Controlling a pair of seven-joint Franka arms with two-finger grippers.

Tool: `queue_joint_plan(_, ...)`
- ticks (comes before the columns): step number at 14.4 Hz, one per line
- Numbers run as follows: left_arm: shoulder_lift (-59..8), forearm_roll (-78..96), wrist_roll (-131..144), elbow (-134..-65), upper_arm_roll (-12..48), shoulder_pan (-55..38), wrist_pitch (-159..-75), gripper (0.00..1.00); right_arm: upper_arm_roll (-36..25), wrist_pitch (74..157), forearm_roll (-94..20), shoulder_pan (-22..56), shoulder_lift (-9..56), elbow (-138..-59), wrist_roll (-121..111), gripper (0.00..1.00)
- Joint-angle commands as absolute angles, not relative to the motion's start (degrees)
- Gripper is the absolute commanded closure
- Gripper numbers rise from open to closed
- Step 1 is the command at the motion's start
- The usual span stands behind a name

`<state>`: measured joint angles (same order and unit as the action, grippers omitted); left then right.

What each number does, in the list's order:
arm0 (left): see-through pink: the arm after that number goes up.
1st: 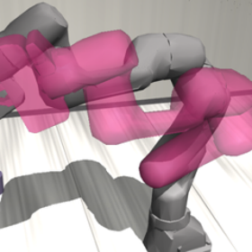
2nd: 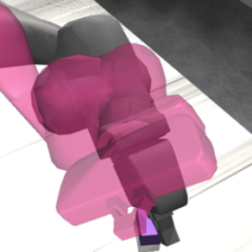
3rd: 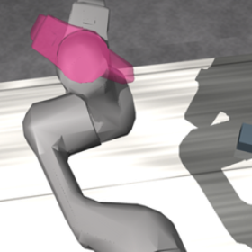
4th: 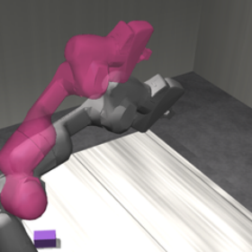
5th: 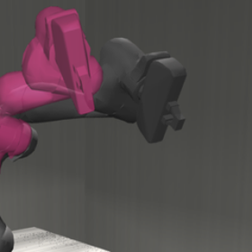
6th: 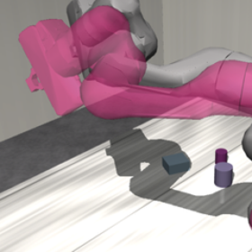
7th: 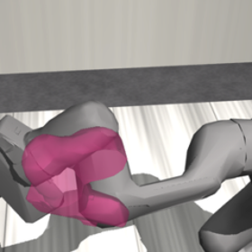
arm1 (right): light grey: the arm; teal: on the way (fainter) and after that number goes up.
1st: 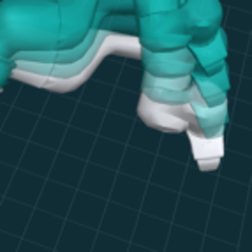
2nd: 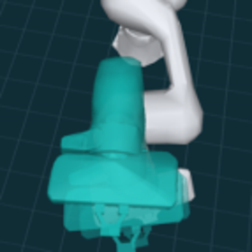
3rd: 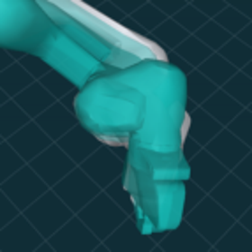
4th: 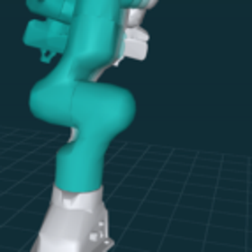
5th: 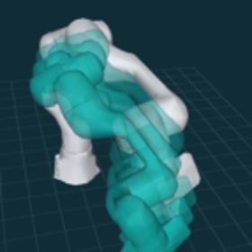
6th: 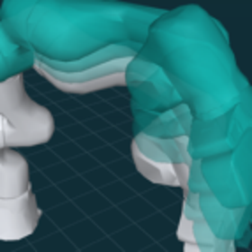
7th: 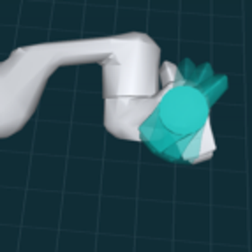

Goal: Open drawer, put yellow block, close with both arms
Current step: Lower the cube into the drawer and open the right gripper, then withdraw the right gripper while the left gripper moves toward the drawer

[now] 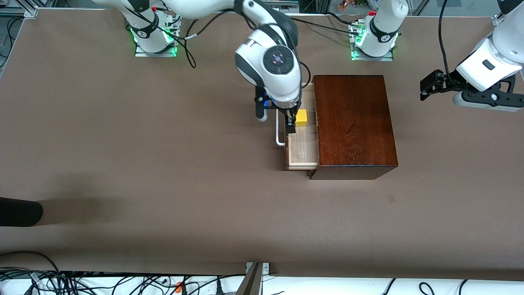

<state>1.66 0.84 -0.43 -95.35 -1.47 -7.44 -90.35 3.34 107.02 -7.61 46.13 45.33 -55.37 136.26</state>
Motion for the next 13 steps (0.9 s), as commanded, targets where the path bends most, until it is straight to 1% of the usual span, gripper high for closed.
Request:
queue_joint_plan(1,0.53,2.9,-1.32,-93.78,-1.49,-7.12,-87.98,0.0,4.13,100.57,-10.19,41.68,39.48,-54.93,132.83,0.0)
queue_joint_plan(5,0.0,2.9,-1.41,-93.87,-1.32,-7.91,-85.34,0.0,3.26,88.01,-10.2,33.68,33.68,-56.33,105.46,0.0)
queue_joint_plan(6,-0.44,2.9,-1.49,-93.87,-1.23,-8.08,-85.34,0.0,1.16,85.98,-9.93,32.27,32.44,-57.9,95.81,0.0)
queue_joint_plan(7,-1.05,2.99,-1.84,-93.78,-0.88,-8.96,-85.34,0.0,-1.73,84.57,-10.19,31.56,30.78,-59.57,87.62,0.0)
queue_joint_plan(9,-2.1,2.9,-5.34,-93.95,-0.62,-10.45,-85.17,0.0,-8.84,83.15,-10.2,31.29,26.92,-65.71,69.79,0.0)
queue_joint_plan(13,-5.97,2.9,-14.4,-93.78,-0.09,-14.75,-83.14,0.0,-21.77,85.68,-9.76,31.38,17.25,-80.39,35.94,0.0)
